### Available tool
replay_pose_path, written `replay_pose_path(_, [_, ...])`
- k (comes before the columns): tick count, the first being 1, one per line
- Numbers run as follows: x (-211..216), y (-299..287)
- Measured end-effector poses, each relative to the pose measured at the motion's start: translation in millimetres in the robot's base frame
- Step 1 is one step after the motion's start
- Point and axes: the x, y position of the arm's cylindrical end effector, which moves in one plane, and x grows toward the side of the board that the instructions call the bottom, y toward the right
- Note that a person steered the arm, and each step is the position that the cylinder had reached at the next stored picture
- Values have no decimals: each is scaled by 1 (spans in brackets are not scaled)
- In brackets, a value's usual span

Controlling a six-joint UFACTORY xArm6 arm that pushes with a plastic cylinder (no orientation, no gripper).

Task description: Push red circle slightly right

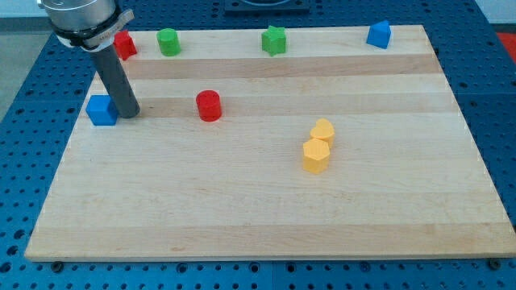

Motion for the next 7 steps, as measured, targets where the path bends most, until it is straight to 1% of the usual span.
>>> replay_pose_path(3, [18,2])
replay_pose_path(5, [27,23])
replay_pose_path(7, [26,61])
